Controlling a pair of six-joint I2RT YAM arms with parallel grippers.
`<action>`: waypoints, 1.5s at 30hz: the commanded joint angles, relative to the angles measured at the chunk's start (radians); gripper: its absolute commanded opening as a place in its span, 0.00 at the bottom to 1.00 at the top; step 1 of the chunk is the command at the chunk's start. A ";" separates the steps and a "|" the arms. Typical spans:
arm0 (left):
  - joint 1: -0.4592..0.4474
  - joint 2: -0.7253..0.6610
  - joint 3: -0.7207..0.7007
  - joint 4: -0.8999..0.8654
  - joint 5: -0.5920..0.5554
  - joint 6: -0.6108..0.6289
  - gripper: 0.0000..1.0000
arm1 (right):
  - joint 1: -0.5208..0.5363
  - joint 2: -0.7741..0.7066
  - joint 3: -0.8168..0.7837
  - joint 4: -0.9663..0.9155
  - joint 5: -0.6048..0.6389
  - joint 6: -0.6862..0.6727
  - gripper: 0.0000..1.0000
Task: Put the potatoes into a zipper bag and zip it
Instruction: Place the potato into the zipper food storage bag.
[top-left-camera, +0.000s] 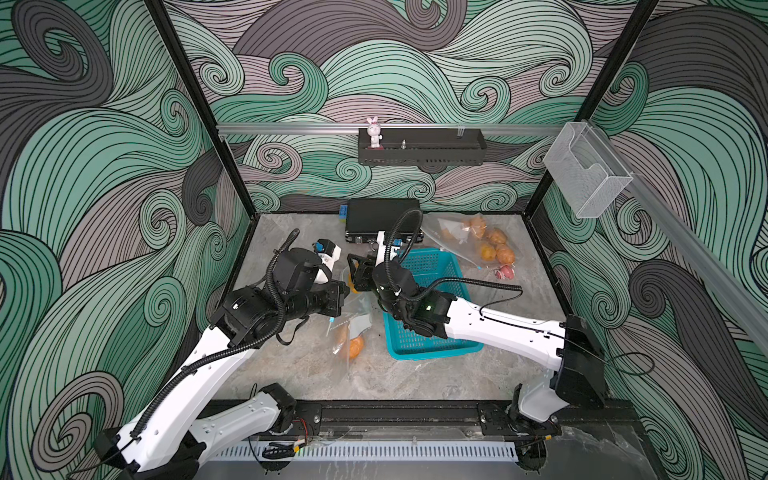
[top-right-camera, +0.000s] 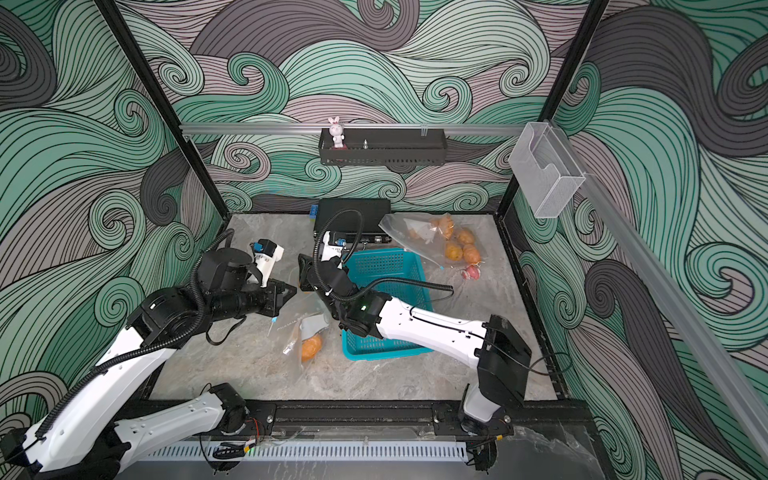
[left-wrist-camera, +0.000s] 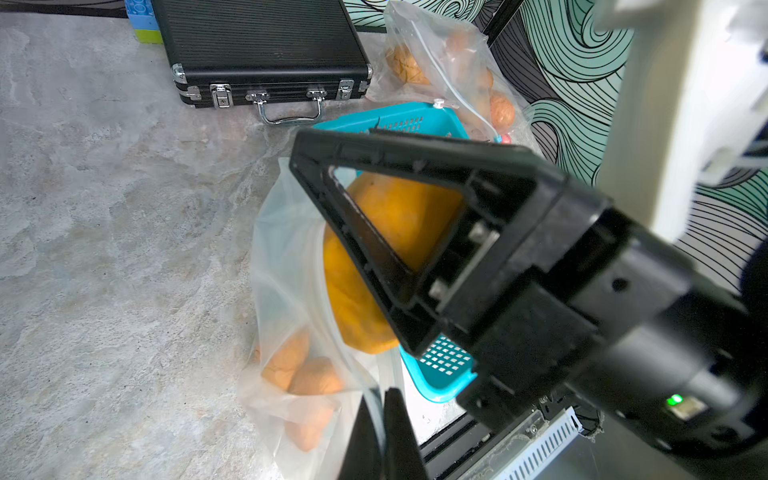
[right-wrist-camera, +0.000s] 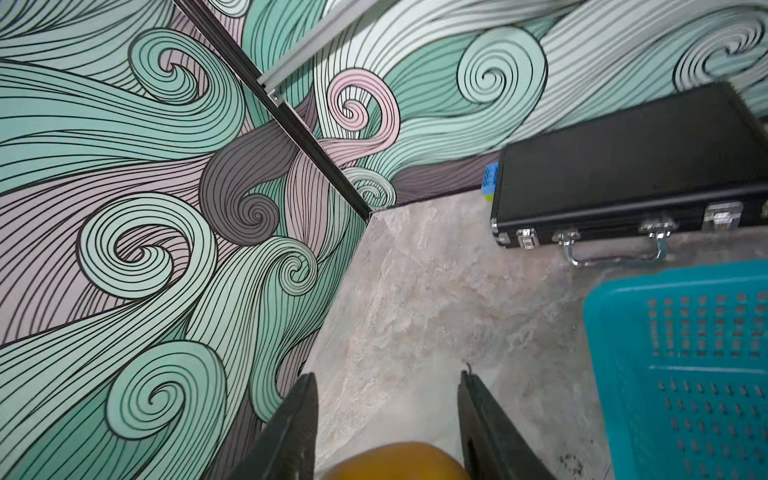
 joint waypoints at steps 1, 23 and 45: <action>0.006 -0.003 -0.002 0.018 -0.011 0.016 0.00 | 0.002 -0.045 -0.036 -0.086 -0.080 0.149 0.41; 0.008 -0.016 0.004 -0.013 -0.004 0.035 0.00 | 0.001 -0.054 0.011 -0.085 -0.155 0.222 0.66; 0.006 -0.035 0.002 -0.005 0.008 0.036 0.00 | -0.008 -0.214 -0.192 -0.025 -0.320 0.261 0.54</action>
